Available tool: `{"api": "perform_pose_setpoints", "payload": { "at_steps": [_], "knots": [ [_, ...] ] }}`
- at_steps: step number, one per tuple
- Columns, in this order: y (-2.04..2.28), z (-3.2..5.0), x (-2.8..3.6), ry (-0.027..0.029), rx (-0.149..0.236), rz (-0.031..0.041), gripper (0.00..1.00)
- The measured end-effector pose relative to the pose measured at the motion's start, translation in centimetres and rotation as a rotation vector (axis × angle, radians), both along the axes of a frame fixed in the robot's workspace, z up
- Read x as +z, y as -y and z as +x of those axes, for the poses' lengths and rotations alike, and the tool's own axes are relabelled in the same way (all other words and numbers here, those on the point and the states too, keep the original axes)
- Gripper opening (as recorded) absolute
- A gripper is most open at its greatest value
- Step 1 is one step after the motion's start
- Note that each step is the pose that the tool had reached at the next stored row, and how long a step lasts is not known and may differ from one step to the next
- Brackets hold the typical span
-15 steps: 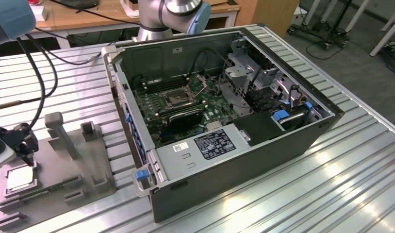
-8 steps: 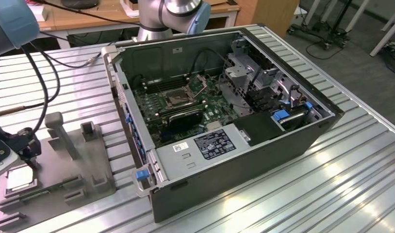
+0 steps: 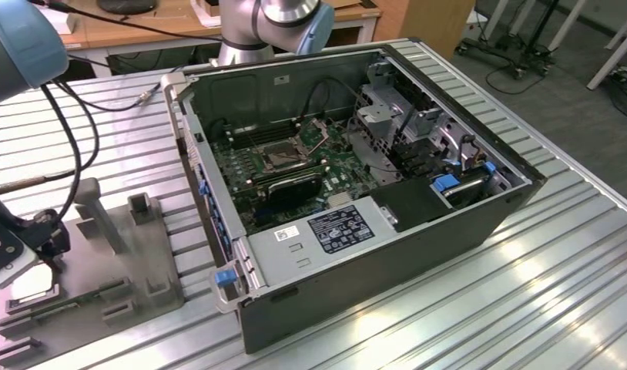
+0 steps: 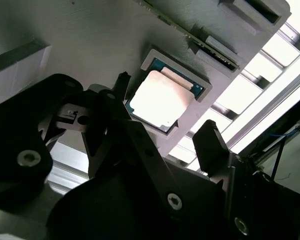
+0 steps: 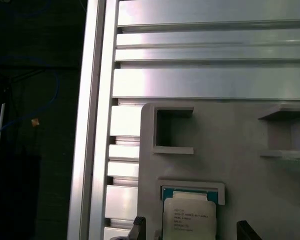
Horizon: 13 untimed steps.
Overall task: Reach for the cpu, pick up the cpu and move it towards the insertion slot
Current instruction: 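Pick up the cpu and move it towards the insertion slot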
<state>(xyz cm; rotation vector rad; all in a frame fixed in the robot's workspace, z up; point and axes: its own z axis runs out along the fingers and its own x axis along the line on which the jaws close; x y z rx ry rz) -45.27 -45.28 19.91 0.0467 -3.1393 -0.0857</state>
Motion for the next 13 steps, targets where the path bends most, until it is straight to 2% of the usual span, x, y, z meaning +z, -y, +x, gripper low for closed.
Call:
{"api": "perform_pose_setpoints", "payload": {
  "at_steps": [7,13],
  "knots": [
    [-0.37,0.0,-0.63,0.0001,-0.009,0.0,0.78],
    [-0.42,0.0,-1.43,0.0007,-0.009,-0.001,0.78]
  ]
}}
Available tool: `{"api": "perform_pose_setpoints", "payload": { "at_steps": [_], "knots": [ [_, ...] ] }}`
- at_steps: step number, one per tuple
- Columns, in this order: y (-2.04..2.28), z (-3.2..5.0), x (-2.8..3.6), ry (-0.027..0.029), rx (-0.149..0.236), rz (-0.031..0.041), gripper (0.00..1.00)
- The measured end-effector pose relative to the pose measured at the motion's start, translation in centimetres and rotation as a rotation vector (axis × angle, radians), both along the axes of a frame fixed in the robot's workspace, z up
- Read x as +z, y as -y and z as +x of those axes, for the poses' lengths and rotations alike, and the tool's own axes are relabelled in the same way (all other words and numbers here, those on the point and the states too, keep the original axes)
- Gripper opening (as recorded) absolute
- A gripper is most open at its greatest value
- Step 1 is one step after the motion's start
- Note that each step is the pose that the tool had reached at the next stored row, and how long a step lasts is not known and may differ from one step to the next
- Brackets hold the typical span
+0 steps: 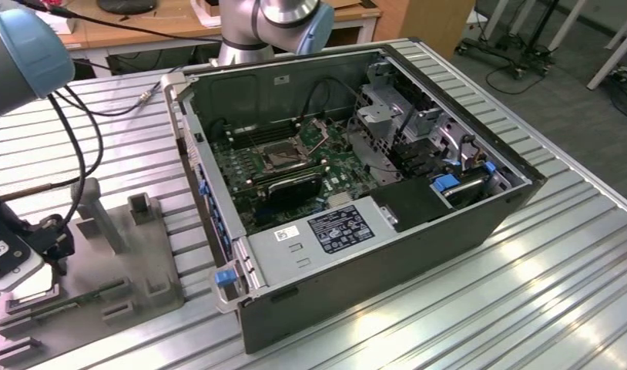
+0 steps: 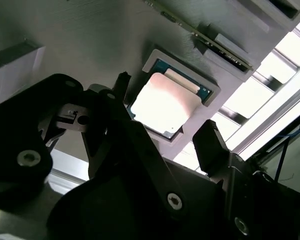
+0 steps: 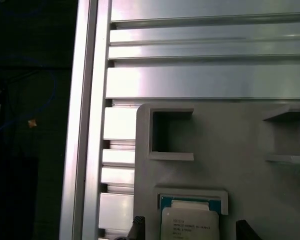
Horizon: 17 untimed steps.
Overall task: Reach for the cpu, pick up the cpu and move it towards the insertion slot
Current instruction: 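Pick up the cpu and move it towards the insertion slot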
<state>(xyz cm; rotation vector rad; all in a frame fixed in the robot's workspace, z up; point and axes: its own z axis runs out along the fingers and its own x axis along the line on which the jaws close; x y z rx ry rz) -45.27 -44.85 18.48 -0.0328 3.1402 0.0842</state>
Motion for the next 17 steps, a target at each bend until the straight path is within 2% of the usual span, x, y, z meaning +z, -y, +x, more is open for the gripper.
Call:
{"api": "perform_pose_setpoints", "payload": {
  "at_steps": [5,8,9,14,15,17],
  "knots": [
    [0.0,-0.01,-0.7,0.0012,0.0,-0.0002,0.78],
    [0.0,-0.01,-0.72,0.0011,0.0,-0.0003,0.77],
    [0.0,0.0,-0.73,0.0013,0.0,-0.0002,0.7],
    [0.0,-0.01,-0.75,0.0013,0.0,-0.0002,0.68],
    [0.0,0.0,-0.76,0.0013,0.0,-0.0002,0.62],
    [0.0,-0.01,-0.76,0.0013,0.0,-0.0002,0.62]
  ]
}}
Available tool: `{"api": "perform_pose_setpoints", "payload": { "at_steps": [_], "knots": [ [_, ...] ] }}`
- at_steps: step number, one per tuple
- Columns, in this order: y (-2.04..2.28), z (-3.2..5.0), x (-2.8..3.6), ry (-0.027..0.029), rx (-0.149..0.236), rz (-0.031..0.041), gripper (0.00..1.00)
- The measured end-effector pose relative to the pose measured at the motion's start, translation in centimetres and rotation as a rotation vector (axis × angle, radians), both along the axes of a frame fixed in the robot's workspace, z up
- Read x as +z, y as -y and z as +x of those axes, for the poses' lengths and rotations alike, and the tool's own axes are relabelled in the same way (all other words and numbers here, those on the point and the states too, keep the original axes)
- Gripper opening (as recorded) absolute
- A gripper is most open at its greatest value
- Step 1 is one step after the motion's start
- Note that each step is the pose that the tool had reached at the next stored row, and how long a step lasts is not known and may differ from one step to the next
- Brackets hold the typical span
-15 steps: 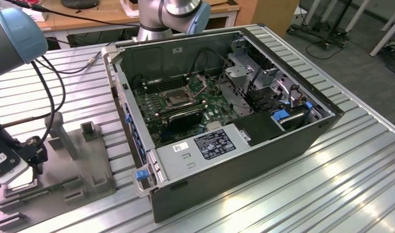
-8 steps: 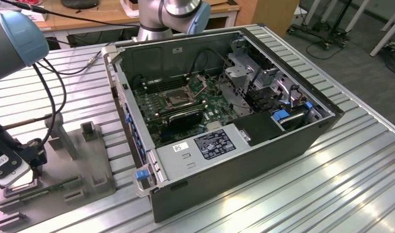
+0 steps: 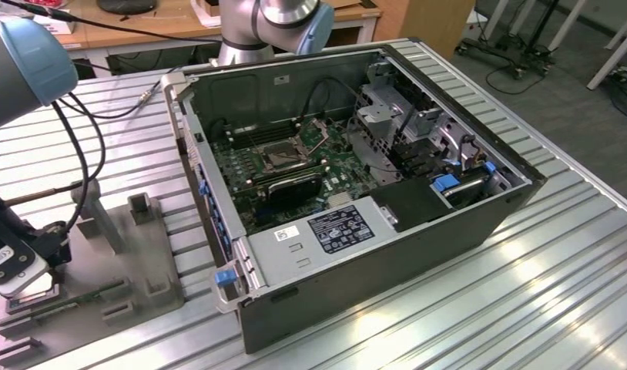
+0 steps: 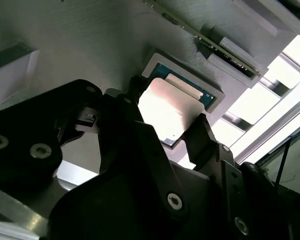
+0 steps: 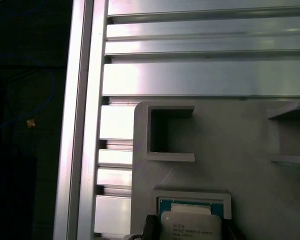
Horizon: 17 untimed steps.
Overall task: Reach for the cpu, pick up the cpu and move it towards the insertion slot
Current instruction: 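Pick up the cpu and move it towards the insertion slot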
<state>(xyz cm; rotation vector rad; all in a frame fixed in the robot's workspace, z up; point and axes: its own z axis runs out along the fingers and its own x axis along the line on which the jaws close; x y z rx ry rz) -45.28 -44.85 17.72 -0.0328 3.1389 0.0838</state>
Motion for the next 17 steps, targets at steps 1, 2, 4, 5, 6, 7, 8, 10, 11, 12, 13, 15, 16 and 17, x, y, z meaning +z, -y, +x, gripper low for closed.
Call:
{"api": "perform_pose_setpoints", "payload": {
  "at_steps": [1,2,4,5,6,7,8,10,11,12,13,15,16,17],
  "knots": [
    [0.0,0.0,-0.01,0.0001,0.0,0.0,0.62],
    [0.0,0.0,-0.01,0.0,0.0,0.0,0.6],
    [0.0,0.0,-0.01,0.0,0.0,0.0,0.55],
    [0.0,0.0,-0.02,0.0,0.0,0.0,0.55],
    [0.0,0.0,-0.02,0.0,0.0,0.0,0.55],
    [0.0,0.0,-0.03,0.0,0.0,0.0,0.55],
    [0.0,0.0,-0.03,0.0001,0.0,0.0,0.55],
    [0.0,0.0,-0.04,0.0001,0.0,0.0,0.55],
    [0.0,0.0,-0.04,0.0,0.0,0.0,0.55],
    [0.0,0.0,-0.04,0.0001,0.0,0.0,0.55],
    [0.0,0.0,-0.03,0.0003,0.0,0.0002,0.55],
    [0.0,0.0,0.16,0.0002,0.0,0.0002,0.55],
    [0.0,0.0,0.28,0.0001,0.0,0.0,0.55],
    [-0.01,0.01,0.28,0.0003,0.0,0.0002,0.55]
  ]
}}
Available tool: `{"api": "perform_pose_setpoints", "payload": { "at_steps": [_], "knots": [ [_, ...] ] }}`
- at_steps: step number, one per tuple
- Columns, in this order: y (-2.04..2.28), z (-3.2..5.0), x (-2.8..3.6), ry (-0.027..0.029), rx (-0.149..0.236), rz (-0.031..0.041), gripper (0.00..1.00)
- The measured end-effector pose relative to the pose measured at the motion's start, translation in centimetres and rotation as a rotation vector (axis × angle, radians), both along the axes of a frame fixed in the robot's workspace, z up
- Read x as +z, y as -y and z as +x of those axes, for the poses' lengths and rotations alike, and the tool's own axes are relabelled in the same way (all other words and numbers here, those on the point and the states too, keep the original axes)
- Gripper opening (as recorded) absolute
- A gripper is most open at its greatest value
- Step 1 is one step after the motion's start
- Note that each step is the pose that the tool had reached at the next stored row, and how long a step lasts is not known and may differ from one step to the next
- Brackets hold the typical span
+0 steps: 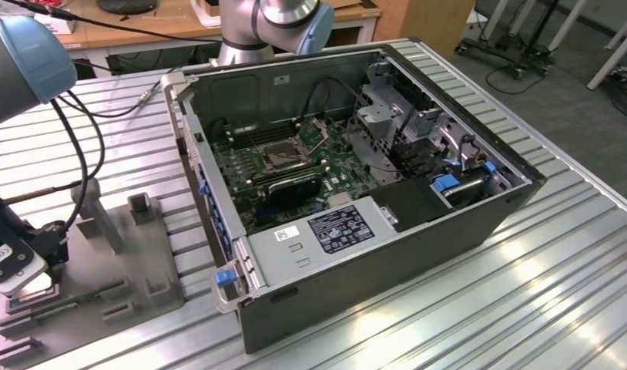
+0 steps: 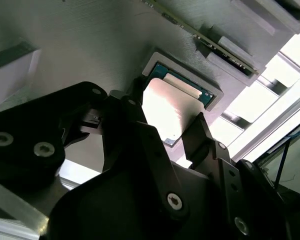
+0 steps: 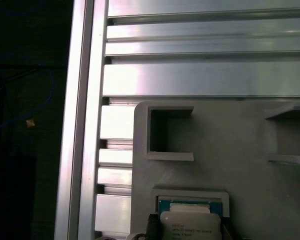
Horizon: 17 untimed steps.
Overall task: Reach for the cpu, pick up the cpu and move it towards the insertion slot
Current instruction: 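Pick up the cpu and move it towards the insertion slot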
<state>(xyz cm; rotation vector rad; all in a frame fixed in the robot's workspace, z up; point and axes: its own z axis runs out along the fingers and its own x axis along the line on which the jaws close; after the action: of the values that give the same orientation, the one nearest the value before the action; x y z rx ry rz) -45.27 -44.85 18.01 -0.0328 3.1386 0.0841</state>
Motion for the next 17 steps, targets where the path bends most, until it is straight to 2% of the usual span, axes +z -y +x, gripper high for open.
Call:
{"api": "perform_pose_setpoints", "payload": {
  "at_steps": [7,17],
  "knots": [
    [0.0,0.01,0.01,-0.0002,0.0,-0.0001,0.55],
    [0.0,0.01,0.36,-0.0003,0.0,-0.0001,0.55]
  ]
}}
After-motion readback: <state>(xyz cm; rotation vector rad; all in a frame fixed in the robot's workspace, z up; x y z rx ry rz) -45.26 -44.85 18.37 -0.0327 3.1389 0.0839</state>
